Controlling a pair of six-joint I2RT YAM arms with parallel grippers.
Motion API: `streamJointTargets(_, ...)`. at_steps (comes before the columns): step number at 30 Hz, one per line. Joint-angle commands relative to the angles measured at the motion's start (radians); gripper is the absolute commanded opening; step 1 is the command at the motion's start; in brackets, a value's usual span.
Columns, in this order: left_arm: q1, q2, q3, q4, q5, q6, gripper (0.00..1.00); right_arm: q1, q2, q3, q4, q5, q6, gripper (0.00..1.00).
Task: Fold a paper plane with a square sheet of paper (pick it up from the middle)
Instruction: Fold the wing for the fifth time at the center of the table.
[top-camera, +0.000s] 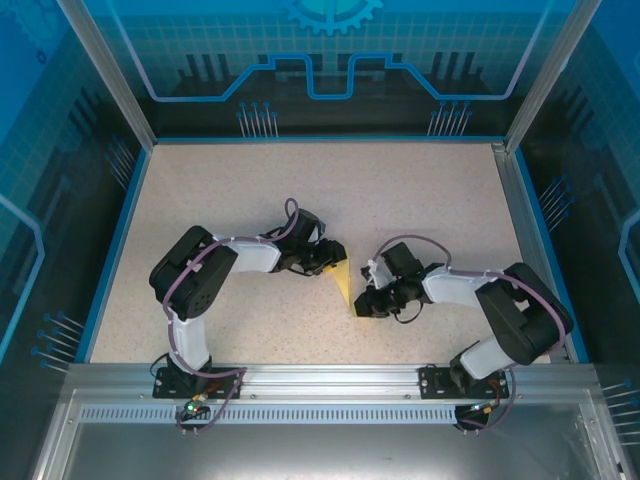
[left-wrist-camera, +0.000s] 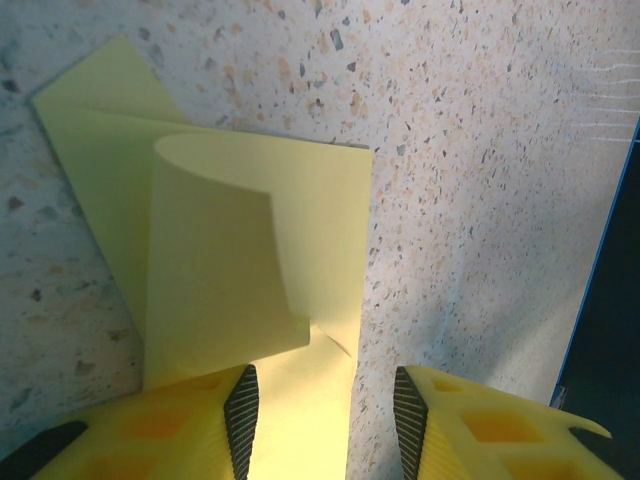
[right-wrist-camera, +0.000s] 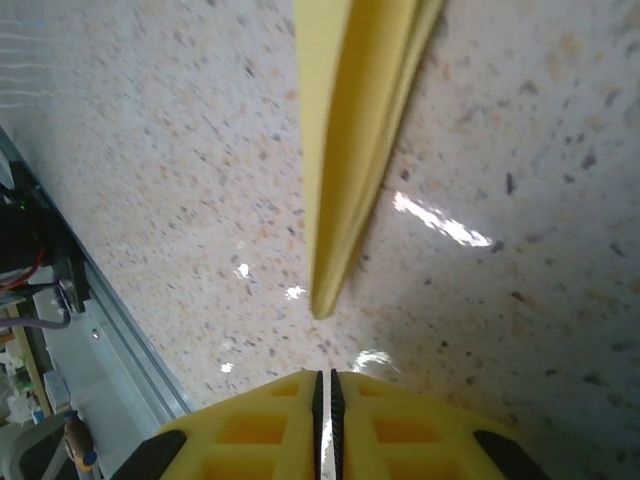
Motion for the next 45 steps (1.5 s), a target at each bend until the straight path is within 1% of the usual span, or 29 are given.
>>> streamJointTargets(1, -0.003, 0.051, -0.006, -0.058, 0.004, 0.027, 0.44, 0.014, -0.048, 0.066, 0.019, 0.028, 0.074, 0.14)
streamJointTargets(5, -0.002, 0.051, -0.005, -0.055, 0.005, 0.026, 0.44, 0.019, -0.01, 0.123, 0.064, 0.061, 0.127, 0.14)
streamJointTargets(8, -0.003, 0.051, -0.002, -0.053, 0.009, 0.023, 0.44, 0.025, 0.043, 0.142, 0.14, 0.076, 0.183, 0.15)
streamJointTargets(14, -0.003, 0.049, 0.006, -0.053, 0.018, 0.023, 0.44, 0.044, 0.134, 0.167, 0.21, 0.115, 0.226, 0.17)
streamJointTargets(19, -0.005, 0.029, 0.006, -0.049, 0.027, 0.03, 0.45, 0.035, 0.176, 0.159, 0.134, 0.2, 0.191, 0.17)
streamJointTargets(21, -0.004, 0.014, 0.009, -0.045, 0.035, 0.036, 0.46, 0.029, 0.198, 0.155, 0.09, 0.218, 0.173, 0.16)
streamJointTargets(23, -0.003, -0.006, 0.017, -0.047, 0.045, 0.056, 0.47, 0.025, 0.222, 0.146, 0.066, 0.224, 0.157, 0.13)
streamJointTargets(27, 0.003, -0.084, 0.032, -0.056, 0.048, 0.091, 0.52, 0.015, 0.24, 0.101, 0.096, 0.214, 0.165, 0.11)
streamJointTargets(32, 0.011, -0.198, 0.023, -0.09, 0.01, 0.136, 0.55, 0.011, 0.26, 0.07, 0.138, 0.201, 0.18, 0.09)
streamJointTargets(34, 0.012, -0.224, 0.006, -0.111, -0.021, 0.153, 0.53, 0.009, 0.269, 0.069, 0.139, 0.201, 0.178, 0.08)
streamJointTargets(36, 0.013, -0.226, -0.01, -0.123, -0.041, 0.159, 0.49, 0.008, 0.277, 0.072, 0.142, 0.197, 0.178, 0.08)
streamJointTargets(39, 0.015, -0.201, -0.03, -0.1, -0.038, 0.154, 0.42, 0.008, 0.282, 0.077, 0.139, 0.192, 0.175, 0.06)
streamJointTargets(42, 0.017, -0.173, -0.036, -0.085, -0.05, 0.153, 0.38, 0.008, 0.277, 0.077, 0.126, 0.204, 0.173, 0.05)
streamJointTargets(45, 0.018, -0.141, -0.023, -0.066, -0.038, 0.16, 0.36, 0.007, 0.276, 0.076, 0.116, 0.207, 0.168, 0.05)
